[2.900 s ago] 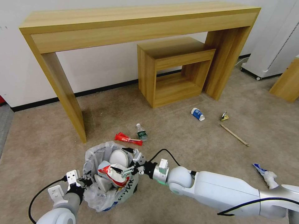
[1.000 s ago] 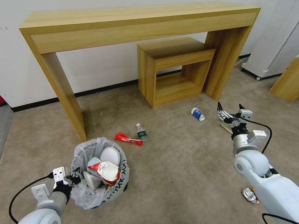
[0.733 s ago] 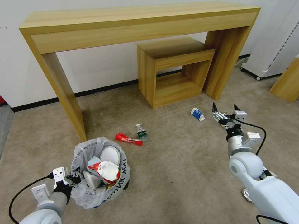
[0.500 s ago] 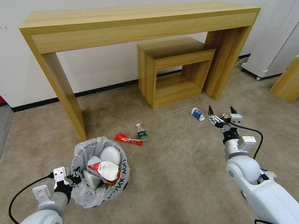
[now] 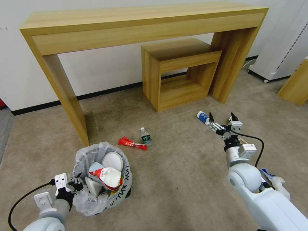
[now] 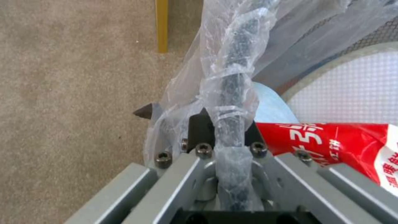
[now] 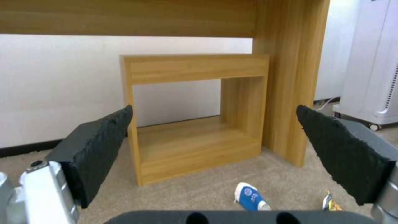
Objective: Pick up the trash bin and place the garbage on the floor into it.
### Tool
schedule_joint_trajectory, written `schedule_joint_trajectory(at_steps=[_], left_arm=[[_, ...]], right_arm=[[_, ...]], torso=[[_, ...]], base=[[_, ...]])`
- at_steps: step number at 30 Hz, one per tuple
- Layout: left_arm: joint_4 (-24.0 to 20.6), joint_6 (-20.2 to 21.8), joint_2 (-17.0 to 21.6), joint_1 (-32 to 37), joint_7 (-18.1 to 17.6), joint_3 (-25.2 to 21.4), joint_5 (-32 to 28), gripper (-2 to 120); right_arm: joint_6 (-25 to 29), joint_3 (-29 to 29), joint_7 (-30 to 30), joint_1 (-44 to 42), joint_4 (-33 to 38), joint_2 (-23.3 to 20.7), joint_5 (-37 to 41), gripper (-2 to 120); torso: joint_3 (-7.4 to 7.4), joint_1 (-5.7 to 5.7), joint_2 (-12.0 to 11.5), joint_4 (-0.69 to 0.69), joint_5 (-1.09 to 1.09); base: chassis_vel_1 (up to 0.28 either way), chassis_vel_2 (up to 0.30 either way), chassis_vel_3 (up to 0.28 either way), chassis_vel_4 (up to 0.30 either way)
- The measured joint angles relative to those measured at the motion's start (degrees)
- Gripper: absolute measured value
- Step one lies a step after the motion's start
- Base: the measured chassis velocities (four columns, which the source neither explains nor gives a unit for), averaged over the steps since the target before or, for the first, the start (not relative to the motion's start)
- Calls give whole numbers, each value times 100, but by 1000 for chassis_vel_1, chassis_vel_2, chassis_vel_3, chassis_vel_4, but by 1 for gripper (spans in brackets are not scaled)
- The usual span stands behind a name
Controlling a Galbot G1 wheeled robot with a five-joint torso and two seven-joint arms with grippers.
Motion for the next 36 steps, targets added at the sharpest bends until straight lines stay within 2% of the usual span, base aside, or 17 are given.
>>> schedule_joint_trajectory(at_steps=[16, 36], left_arm=[[167, -78, -60, -57, 29, 9, 34, 0], [130, -98, -124, -31, 25, 6, 56, 0]], right_arm=[[45, -137, -43, 112, -126, 51, -43, 100], [68, -202, -56, 159, -249, 47, -199, 98]], torso=[[0, 0, 0, 0, 0], [0, 0, 0, 0, 0]], base=[[0, 0, 0, 0], [9, 3, -5, -5]])
